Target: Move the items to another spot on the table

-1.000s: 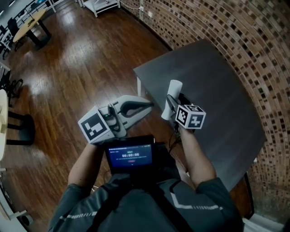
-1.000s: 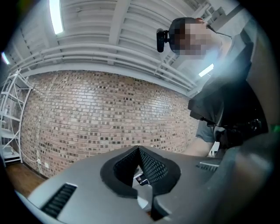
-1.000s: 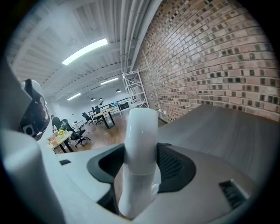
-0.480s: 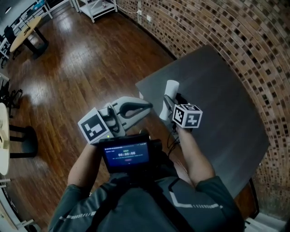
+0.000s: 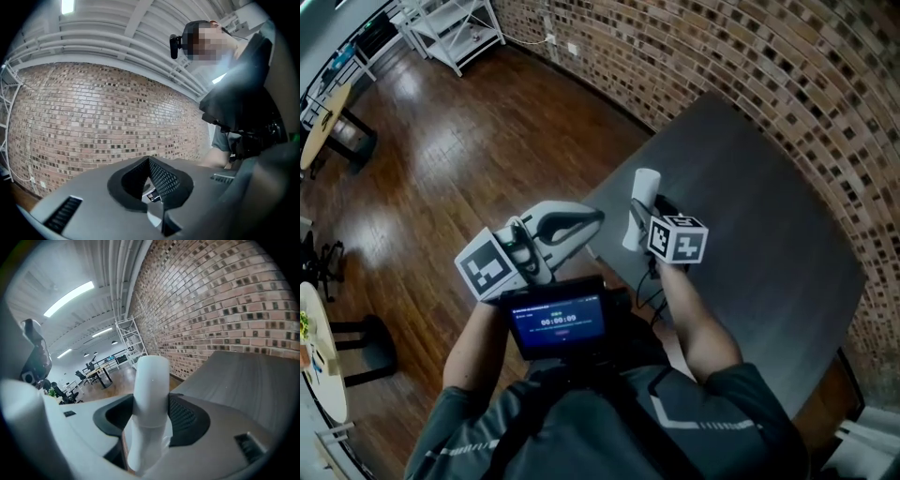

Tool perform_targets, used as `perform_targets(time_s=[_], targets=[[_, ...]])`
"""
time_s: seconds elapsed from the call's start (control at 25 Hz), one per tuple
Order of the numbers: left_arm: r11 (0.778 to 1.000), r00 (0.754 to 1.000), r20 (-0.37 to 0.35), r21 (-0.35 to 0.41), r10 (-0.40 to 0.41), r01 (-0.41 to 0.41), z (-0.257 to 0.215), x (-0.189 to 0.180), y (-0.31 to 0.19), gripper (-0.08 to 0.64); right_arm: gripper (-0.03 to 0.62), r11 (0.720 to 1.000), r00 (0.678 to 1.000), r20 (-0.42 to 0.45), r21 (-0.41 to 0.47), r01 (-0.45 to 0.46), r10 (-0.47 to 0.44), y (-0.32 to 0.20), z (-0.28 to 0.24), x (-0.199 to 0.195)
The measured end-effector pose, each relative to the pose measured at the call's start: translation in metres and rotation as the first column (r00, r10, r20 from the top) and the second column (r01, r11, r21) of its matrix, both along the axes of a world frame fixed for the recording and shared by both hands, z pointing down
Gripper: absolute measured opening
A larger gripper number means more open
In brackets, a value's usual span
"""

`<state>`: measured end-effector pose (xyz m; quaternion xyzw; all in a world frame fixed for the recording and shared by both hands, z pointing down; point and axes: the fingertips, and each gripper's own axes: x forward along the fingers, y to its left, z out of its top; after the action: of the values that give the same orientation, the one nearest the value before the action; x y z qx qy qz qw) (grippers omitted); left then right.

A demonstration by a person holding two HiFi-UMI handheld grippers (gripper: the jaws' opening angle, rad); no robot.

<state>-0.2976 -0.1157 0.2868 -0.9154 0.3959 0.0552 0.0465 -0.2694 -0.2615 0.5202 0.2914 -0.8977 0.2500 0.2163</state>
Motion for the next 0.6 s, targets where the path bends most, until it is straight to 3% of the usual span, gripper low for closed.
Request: perform_targets(time_s=[0.36, 0.6], targets=[[0.991, 0.992, -0.009, -0.034, 0.128, -0.128, 0.003, 0.0, -0.069, -0.008, 0.241, 0.987, 0.99, -0.039, -0.075, -0.139, 0.136, -0.056, 0.028, 0.004], [0.969, 0.971, -0.003, -0.053, 0.24, -0.239, 0.007, -0.003, -0.105, -0.008, 0.241, 0.963, 0.967, -0.085, -0.101, -0.249, 0.241, -0.09, 0.046, 0.006]])
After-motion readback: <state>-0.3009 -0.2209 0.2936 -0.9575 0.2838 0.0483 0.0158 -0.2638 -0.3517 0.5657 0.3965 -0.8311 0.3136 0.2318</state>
